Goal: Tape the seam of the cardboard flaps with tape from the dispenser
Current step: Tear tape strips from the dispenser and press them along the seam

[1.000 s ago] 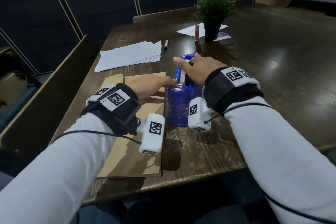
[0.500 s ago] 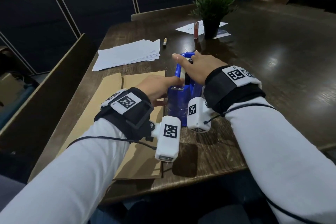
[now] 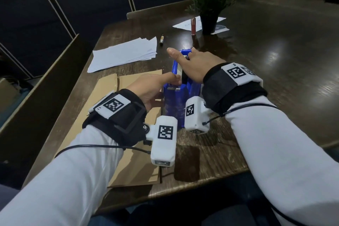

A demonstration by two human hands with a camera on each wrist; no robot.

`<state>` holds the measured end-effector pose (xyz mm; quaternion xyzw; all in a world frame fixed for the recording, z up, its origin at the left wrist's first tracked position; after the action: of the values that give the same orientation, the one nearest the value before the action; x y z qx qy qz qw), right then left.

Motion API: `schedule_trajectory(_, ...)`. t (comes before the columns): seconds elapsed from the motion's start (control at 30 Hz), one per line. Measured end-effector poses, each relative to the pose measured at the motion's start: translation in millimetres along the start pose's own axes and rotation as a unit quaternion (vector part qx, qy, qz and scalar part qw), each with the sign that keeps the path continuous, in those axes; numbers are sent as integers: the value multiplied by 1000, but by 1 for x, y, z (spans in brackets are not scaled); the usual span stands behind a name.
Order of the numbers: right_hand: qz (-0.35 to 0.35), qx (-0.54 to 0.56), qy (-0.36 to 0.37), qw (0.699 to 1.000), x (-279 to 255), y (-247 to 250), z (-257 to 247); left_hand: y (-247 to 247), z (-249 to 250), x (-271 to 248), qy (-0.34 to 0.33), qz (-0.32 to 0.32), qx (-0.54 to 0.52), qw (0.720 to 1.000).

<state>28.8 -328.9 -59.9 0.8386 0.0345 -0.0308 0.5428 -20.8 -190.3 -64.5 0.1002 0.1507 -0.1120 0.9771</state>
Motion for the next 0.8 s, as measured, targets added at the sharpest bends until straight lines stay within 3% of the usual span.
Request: schedule_trajectory(0.8, 1, 2, 2, 1000, 11, 0, 6, 0, -7, -20, -66, -12, -39, 997)
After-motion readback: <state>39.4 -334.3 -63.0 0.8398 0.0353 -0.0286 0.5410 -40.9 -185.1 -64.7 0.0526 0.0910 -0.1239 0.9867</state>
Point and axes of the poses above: each hand's wrist, its own x-axis towards the middle knuckle, its own y-axis out of the back of the hand, z = x × y, the point moved 3 cm from there along x, towards the middle knuckle, and after that the axes turned 6 degrees about -z, right-handed, at the moved point
